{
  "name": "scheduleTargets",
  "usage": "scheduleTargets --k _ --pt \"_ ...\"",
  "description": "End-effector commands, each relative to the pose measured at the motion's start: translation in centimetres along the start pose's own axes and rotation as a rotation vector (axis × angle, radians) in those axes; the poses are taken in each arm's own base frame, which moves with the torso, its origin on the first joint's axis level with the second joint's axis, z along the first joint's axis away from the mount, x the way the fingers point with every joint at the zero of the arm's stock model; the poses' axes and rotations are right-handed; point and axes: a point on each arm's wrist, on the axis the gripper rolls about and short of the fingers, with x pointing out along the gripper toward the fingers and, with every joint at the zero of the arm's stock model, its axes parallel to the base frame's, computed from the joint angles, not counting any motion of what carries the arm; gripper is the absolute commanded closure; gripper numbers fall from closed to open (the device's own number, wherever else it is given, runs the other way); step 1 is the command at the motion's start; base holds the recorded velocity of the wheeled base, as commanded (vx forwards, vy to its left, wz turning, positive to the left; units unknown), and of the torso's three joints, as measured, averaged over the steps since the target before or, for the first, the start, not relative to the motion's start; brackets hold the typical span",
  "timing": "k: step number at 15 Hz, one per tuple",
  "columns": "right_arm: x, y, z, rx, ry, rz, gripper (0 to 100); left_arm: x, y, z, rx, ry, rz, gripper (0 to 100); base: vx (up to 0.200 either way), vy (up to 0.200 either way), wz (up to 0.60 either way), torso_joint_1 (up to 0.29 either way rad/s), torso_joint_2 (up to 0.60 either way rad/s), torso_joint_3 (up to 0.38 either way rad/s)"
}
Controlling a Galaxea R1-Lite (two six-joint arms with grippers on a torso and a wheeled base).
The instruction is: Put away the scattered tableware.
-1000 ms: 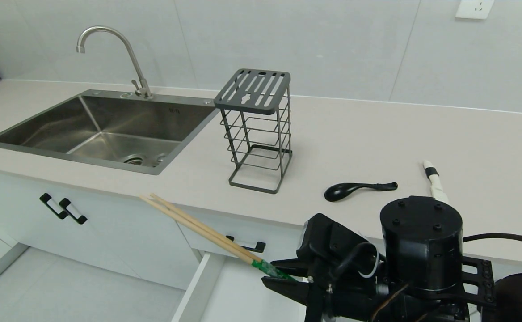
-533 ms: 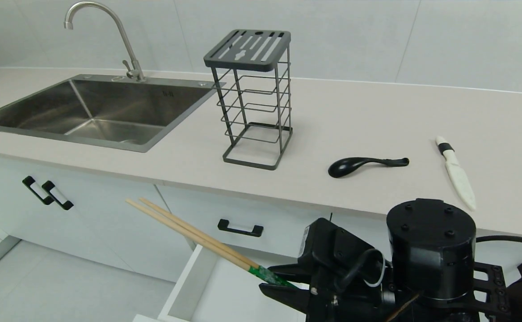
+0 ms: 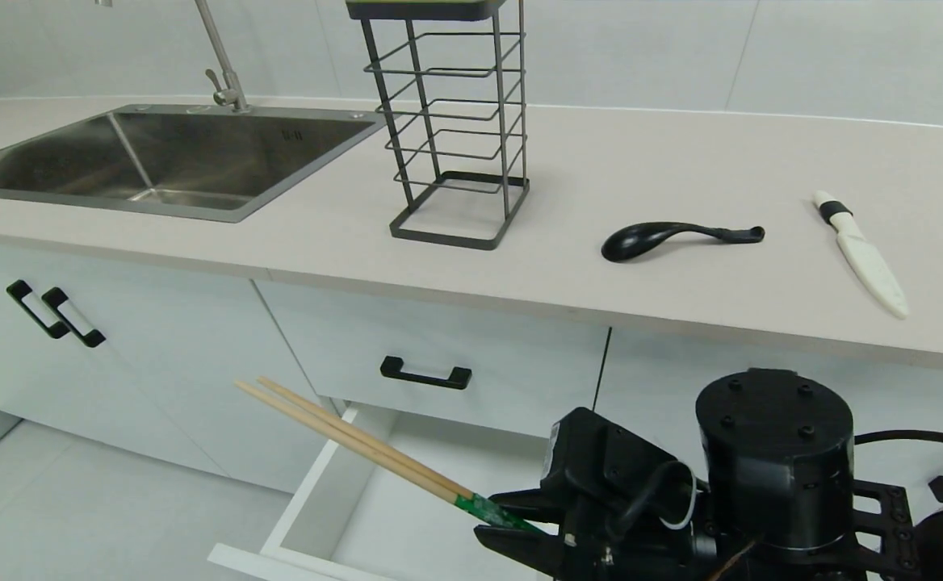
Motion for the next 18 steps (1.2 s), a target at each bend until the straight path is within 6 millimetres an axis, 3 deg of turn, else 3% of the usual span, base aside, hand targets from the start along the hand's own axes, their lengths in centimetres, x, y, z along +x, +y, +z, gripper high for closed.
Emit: scheduleTargets --k 1,6,14,15,18 --pt "0.3 -0.1 0.3 -0.002 0.003 0.007 100 0.0 0.0 0.0 -0.001 0.000 0.001 0 0.000 0.000 0.00 -0.256 0.32 0.115" --pt "-0.4 -0.8 1.0 0.030 0.120 0.003 100 0.0 0.0 0.0 -0.001 0.000 0.001 0 0.000 0.000 0.00 -0.235 0.32 0.127" --pt "2.9 -1.0 0.0 0.012 0.244 -0.156 100 0.0 0.0 0.0 -0.001 0.000 0.001 0 0.000 0.000 0.00 -0.025 0.13 0.036" --pt "4.1 -1.1 0.0 0.012 0.270 -0.189 100 0.0 0.0 0.0 -0.001 0.000 0.001 0 0.000 0.000 0.00 0.007 0.01 0.051" --pt "4.6 -1.0 -0.7 0.011 0.320 -0.216 100 0.0 0.0 0.0 -0.001 0.000 0.001 0 0.000 0.000 0.00 0.000 0.00 0.000"
